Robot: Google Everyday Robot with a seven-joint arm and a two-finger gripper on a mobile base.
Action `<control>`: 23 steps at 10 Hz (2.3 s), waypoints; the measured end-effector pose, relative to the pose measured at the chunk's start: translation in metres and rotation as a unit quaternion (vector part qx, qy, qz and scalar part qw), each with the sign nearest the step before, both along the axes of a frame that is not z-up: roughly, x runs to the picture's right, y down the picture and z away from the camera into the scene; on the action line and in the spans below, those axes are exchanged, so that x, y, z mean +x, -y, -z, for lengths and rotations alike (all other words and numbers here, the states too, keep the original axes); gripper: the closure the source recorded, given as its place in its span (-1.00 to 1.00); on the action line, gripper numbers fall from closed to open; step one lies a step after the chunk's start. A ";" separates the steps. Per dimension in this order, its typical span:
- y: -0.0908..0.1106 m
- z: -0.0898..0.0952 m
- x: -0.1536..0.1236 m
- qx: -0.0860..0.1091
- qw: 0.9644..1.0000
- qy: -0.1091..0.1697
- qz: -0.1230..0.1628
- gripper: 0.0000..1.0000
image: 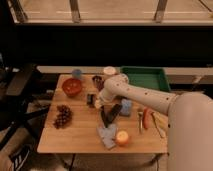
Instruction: Wipe table surface with brush
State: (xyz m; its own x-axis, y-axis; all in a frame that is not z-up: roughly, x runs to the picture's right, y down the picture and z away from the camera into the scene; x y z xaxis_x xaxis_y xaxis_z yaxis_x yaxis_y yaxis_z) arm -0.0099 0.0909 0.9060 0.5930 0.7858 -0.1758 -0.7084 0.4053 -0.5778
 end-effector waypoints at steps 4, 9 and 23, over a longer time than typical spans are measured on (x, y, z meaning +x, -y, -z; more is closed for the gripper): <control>0.032 -0.010 0.019 0.029 0.999 -0.001 0.019 1.00; 0.023 -0.006 -0.062 0.026 0.997 0.056 0.047 1.00; 0.000 0.008 -0.004 0.002 0.998 0.055 0.029 1.00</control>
